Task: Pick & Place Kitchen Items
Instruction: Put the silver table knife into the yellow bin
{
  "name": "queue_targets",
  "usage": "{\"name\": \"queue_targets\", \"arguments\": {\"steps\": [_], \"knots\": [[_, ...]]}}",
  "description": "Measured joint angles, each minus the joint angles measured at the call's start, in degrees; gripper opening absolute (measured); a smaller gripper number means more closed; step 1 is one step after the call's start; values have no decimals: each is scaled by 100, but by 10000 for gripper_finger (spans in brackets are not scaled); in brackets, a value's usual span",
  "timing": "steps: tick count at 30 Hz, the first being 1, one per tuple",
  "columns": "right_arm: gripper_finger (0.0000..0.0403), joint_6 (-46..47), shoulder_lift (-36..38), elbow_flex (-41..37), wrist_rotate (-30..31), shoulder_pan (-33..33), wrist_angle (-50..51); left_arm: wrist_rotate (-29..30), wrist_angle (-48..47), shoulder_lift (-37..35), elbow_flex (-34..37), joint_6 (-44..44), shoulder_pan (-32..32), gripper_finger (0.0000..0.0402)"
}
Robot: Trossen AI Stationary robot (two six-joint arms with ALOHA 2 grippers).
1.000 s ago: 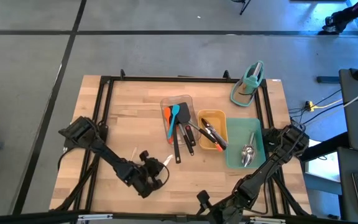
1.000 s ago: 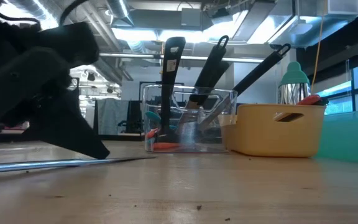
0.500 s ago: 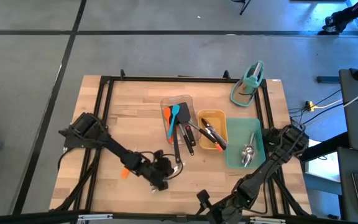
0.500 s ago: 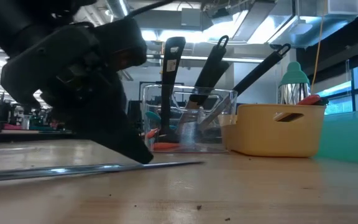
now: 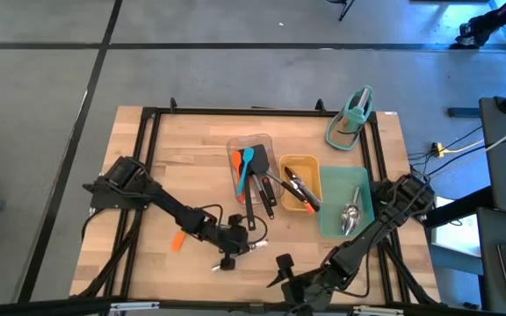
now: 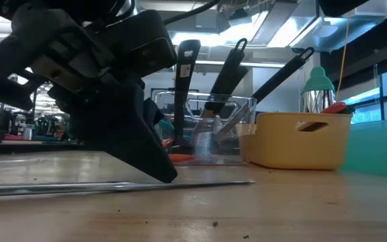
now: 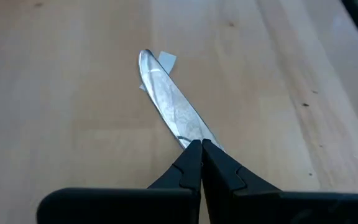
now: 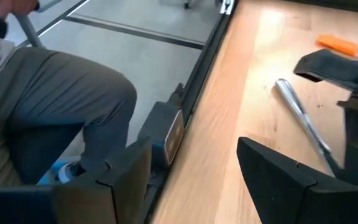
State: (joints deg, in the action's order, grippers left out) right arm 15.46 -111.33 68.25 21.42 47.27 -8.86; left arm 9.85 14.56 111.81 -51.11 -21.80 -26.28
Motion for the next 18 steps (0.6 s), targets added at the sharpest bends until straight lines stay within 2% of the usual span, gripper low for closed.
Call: {"name": "queue_targets", "arguments": {"steps": [11, 18], "knots": [[240, 155, 0, 0, 106, -172, -42, -370, 673, 31, 17, 638, -144, 2], [240, 173, 0, 0, 106, -219, -36, 789, 794, -318, 26, 1236, -566, 2]]}}
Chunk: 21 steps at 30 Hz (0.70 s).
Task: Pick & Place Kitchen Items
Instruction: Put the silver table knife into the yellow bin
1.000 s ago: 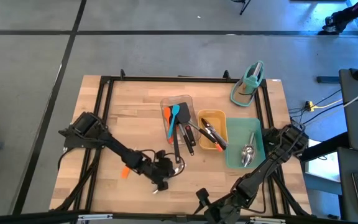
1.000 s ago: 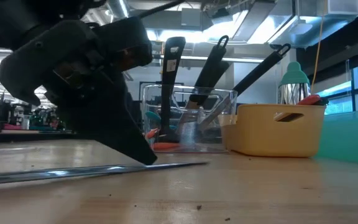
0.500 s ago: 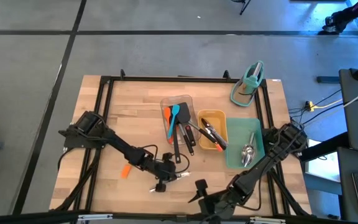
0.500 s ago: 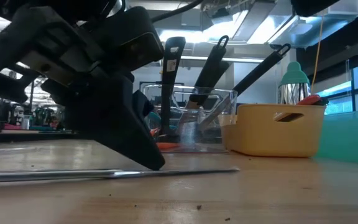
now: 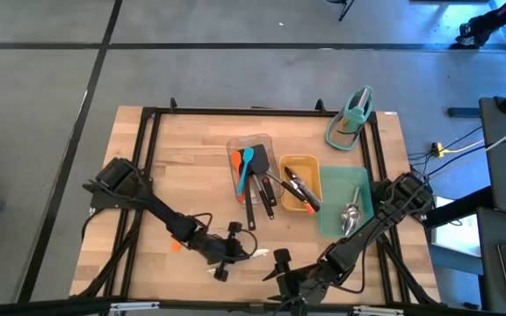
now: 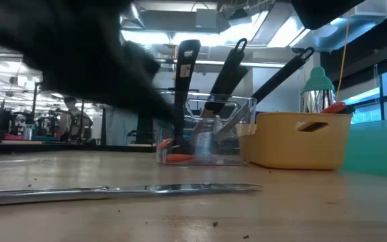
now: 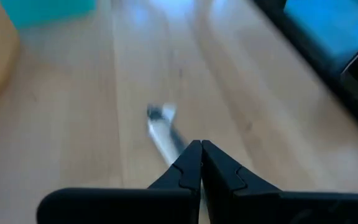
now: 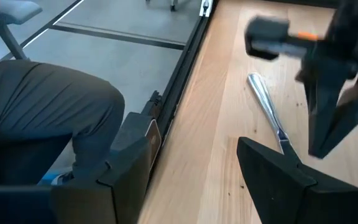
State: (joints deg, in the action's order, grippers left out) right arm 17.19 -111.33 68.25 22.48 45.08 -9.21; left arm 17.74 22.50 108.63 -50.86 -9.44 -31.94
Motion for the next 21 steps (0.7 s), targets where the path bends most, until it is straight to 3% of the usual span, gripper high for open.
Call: {"name": "queue_targets", "arguments": {"steps": [6, 9, 12, 15, 19, 21], "knots": [[240, -1, 0, 0, 0, -9, 4, 17, 866, -366, -19, 303, -216, 3], [240, 0, 0, 0, 0, -7, 2, -443, 1037, -427, -22, -13, -355, 6], [240, 103, -2, 0, -2, -7, -87, -516, 912, -399, -21, -654, -611, 15], [240, 190, -2, 0, -2, -7, -289, -80, 554, -364, -23, -1325, -924, 34], [240, 178, -2, 0, -2, -23, -355, 1316, -8, -362, -23, -1988, -1356, 62], [240, 187, -2, 0, -5, -43, -354, 1518, -192, -272, -26, -2222, -1510, 70]]}}
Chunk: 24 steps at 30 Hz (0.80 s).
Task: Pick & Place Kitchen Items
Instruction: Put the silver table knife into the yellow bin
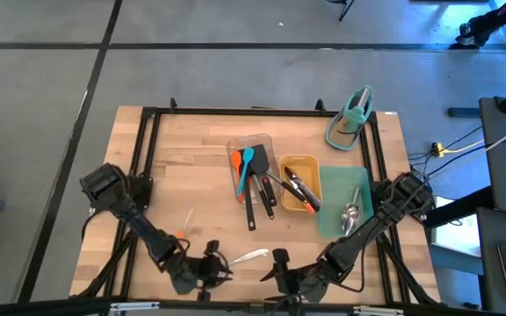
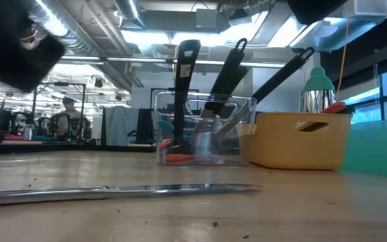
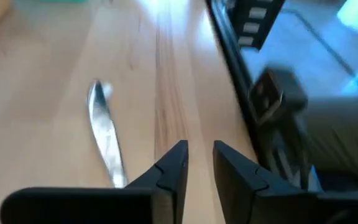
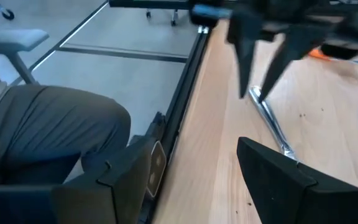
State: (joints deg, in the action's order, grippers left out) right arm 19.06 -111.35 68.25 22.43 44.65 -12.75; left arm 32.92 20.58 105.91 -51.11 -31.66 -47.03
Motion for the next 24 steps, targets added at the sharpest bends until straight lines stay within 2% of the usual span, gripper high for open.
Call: {"name": "queue_targets", "arguments": {"steps": [4, 10, 24], "knots": [[240, 152, 0, 0, 3, -15, -88, -60, -108, 255, -6, -577, -302, 76], [240, -91, 0, 0, 1, -74, -122, -290, -291, 582, -4, -1308, -520, 70], [240, -43, -20, 0, 3, -281, 134, 461, -1413, 599, -28, -2006, -574, 49]]}}
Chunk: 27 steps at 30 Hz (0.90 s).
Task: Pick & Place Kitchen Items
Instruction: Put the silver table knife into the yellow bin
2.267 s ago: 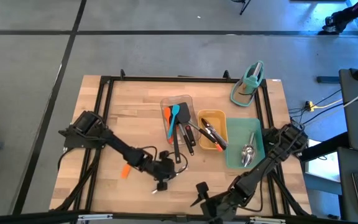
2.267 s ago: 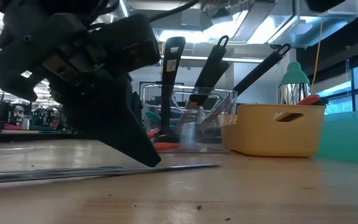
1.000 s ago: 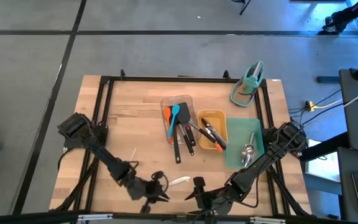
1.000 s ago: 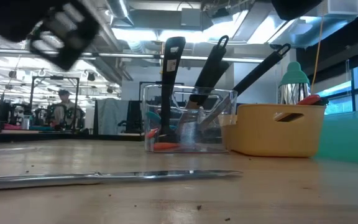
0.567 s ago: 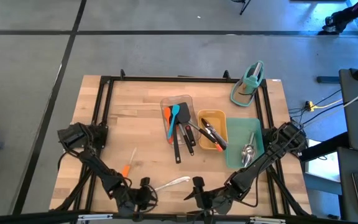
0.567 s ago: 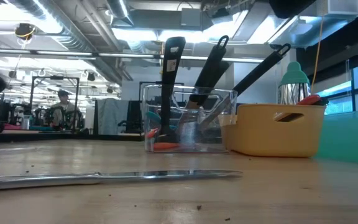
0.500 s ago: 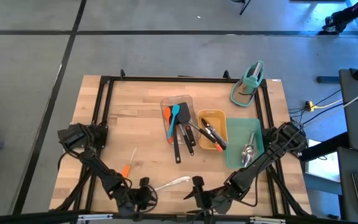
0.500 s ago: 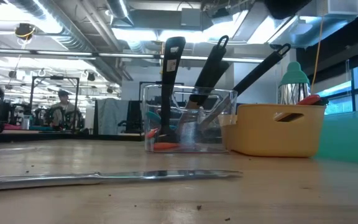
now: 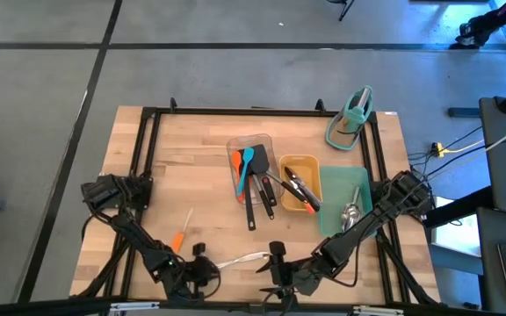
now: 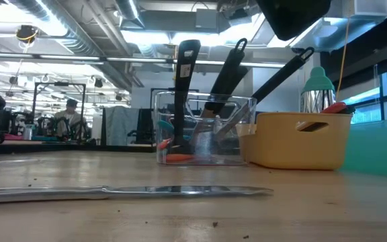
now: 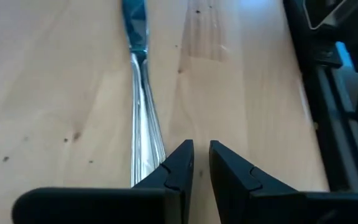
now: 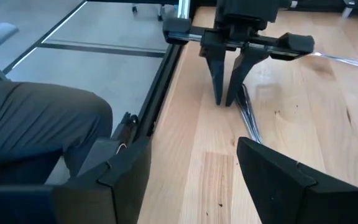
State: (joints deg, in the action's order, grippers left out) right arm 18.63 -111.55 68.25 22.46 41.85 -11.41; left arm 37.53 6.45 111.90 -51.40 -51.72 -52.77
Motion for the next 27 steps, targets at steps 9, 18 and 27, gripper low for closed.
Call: {"name": "queue_targets", "arguments": {"steps": [9, 18, 27], "knots": [[240, 0, 0, 0, 0, 0, 96, 358, -108, 13, 17, 259, 0, 49], [241, 0, 0, 0, 0, -41, 100, 1216, -108, -336, 39, 1084, -22, 47], [241, 175, -275, 2, 348, -116, -247, 939, -115, -247, 37, 1439, 148, 87]]}}
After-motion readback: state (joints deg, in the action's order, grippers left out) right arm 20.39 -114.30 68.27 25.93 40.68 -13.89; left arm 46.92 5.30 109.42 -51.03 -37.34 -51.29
